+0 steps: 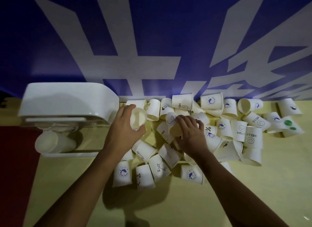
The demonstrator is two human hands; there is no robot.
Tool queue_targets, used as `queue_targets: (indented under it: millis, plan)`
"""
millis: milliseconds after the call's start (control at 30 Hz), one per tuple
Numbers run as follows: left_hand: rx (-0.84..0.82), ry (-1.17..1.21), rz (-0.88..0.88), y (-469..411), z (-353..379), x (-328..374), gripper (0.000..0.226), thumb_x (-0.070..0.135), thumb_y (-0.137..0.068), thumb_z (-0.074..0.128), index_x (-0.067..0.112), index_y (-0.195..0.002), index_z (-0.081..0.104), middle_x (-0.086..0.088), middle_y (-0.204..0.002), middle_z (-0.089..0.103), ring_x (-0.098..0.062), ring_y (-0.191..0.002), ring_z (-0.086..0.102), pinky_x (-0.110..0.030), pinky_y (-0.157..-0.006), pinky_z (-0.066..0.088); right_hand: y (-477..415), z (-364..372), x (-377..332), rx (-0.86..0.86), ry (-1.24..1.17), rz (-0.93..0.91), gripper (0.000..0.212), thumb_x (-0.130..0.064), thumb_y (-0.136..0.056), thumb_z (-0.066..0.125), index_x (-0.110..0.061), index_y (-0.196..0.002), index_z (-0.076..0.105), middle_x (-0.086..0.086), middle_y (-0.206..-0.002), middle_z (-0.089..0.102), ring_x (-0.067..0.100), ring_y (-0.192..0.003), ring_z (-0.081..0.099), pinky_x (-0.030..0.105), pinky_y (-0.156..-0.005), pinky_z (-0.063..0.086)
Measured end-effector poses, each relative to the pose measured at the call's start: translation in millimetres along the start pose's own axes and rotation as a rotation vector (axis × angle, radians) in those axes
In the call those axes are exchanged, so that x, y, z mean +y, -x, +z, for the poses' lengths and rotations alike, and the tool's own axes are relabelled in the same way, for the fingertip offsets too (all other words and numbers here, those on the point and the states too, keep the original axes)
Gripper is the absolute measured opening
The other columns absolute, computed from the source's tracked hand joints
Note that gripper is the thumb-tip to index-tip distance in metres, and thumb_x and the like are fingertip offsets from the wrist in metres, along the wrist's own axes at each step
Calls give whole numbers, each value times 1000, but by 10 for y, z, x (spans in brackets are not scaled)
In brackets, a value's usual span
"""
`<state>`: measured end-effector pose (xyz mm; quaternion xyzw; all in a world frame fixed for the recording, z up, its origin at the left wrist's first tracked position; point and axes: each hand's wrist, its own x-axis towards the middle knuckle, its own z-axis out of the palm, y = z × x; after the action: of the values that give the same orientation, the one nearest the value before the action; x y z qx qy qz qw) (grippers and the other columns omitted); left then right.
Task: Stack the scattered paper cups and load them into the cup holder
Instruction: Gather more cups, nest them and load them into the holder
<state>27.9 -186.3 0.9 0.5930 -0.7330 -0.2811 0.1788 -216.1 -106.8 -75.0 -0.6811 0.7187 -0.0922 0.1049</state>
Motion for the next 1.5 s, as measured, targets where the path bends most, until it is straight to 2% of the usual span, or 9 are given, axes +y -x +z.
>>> queue_targets:
  millis: [233,367,567,733,867,1000,1100,1333,1500]
  plan:
    - [-21,112,66,278,-364,-201,69,46,-83,80,28,-144,53,12,-142,47,-12,-124,53,-26,-93,53,-5,-15,-111,-25,108,-19,87,-18,-67,87,-13,-145,49,10,-146,55,33,-130,54,56,-107,41]
    - [-1,146,85,465,-690,-362,71,50,-81,80,31,-144,53,16,-142,49,-8,-120,54,-22,-92,50,-3,-47,-252,10,63,20,81,-16,-71,83,-8,-143,48,15,-145,53,38,-126,55,57,-101,44]
    - [44,168,119,769,-1335,-874,72,49,-77,84,36,-140,51,18,-141,52,-4,-122,53,-25,-94,48,97,-248,-917,263,-103,127,74,-27,-78,83,-7,-141,49,16,-139,53,36,-124,52,53,-100,44]
    - [125,230,136,1033,-1847,-1530,66,52,-77,78,25,-135,61,16,-136,56,-6,-124,57,-19,-100,47,353,-354,-2055,283,-398,185,77,-30,-79,87,-10,-142,47,5,-132,57,18,-116,52,35,-97,46]
    - [161,245,68,1155,-2153,-1984,68,56,-73,74,22,-131,65,14,-133,57,-4,-120,58,-8,-97,40,365,-236,-2914,284,-529,143,73,-37,-74,88,-11,-133,55,-8,-122,58,1,-105,52,6,-91,38]
    - [193,222,12,1194,-2339,-2311,67,35,-71,92,21,-131,66,16,-129,56,3,-112,54,0,-89,36,252,-101,-3526,251,-608,50,67,-45,-76,87,-14,-129,59,-9,-123,61,5,-114,56,16,-95,43]
    - [214,203,-9,1171,-2371,-2456,67,20,-70,93,19,-131,66,15,-126,57,6,-109,51,3,-87,33,149,-11,-3795,240,-650,21,69,-46,-75,87,-13,-129,60,-7,-124,62,11,-117,58,26,-96,47]
    - [252,241,-18,1025,-2314,-2498,64,24,-74,91,19,-131,65,13,-125,60,4,-110,53,1,-88,34,25,51,-3936,251,-665,47,69,-43,-75,89,-14,-130,61,-6,-125,63,7,-119,58,18,-99,44]
    - [270,239,51,873,-2215,-2448,64,25,-75,91,9,-132,65,-1,-131,63,-1,-116,54,-4,-95,38,29,28,-3888,255,-659,69,67,-43,-76,88,-14,-131,61,-8,-124,62,7,-119,58,19,-98,45]
